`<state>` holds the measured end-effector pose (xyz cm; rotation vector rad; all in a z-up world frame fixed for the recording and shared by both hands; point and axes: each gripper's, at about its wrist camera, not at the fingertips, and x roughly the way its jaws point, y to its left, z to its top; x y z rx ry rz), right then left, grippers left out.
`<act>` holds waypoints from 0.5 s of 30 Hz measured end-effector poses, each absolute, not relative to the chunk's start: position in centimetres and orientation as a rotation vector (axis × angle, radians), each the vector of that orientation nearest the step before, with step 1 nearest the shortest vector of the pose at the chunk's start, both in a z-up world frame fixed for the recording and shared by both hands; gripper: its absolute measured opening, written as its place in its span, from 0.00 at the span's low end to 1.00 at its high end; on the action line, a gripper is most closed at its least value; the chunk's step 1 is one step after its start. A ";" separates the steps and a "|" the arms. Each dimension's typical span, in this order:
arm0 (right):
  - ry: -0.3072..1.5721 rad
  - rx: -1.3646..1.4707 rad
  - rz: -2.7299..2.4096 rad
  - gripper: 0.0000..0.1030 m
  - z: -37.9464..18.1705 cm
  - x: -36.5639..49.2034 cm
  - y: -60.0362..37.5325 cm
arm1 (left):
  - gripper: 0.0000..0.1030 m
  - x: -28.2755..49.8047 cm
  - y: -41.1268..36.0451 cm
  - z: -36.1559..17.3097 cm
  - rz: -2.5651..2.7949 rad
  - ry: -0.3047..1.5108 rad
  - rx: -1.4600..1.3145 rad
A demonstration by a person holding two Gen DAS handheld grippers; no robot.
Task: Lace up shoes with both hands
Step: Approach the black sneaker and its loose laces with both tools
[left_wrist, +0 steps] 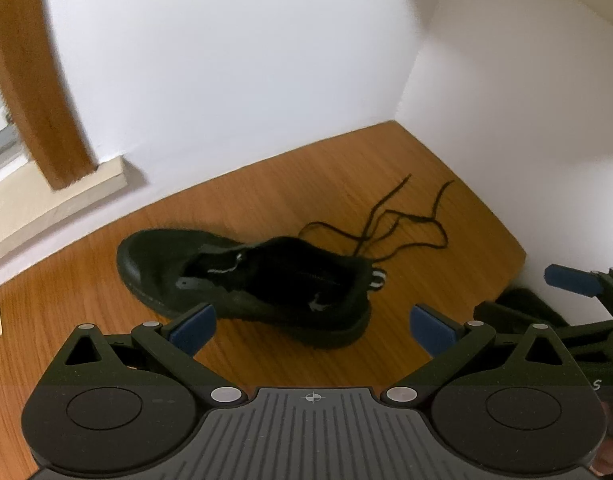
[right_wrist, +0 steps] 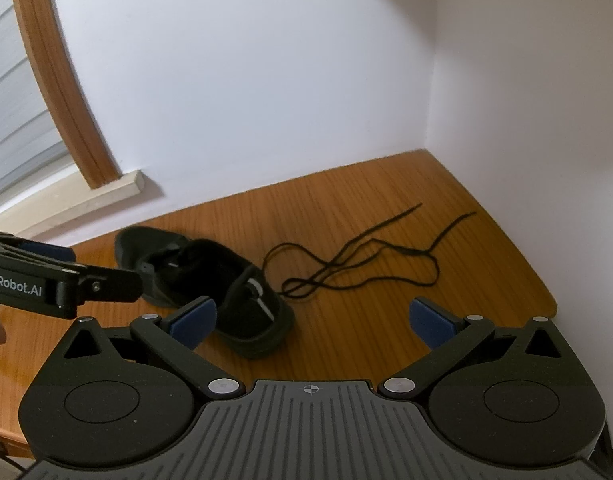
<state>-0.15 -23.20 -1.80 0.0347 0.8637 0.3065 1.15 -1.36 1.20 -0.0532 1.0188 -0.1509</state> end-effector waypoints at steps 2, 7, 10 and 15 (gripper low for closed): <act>0.865 0.031 0.299 1.00 -1.9 -0.1 -23.4 | 1.00 1.6 -1.9 1.6 -0.168 1.009 -0.048; 0.866 0.034 0.273 1.00 -1.8 -0.1 -24.0 | 1.00 2.8 -3.1 2.7 -0.209 0.983 -0.053; 0.863 0.024 0.253 1.00 -1.7 -0.3 -24.2 | 1.00 2.3 -3.1 3.3 -0.232 0.968 -0.030; 0.860 0.030 0.216 1.00 -1.4 -0.8 -24.0 | 1.00 2.4 -2.5 3.2 -0.272 0.965 -0.016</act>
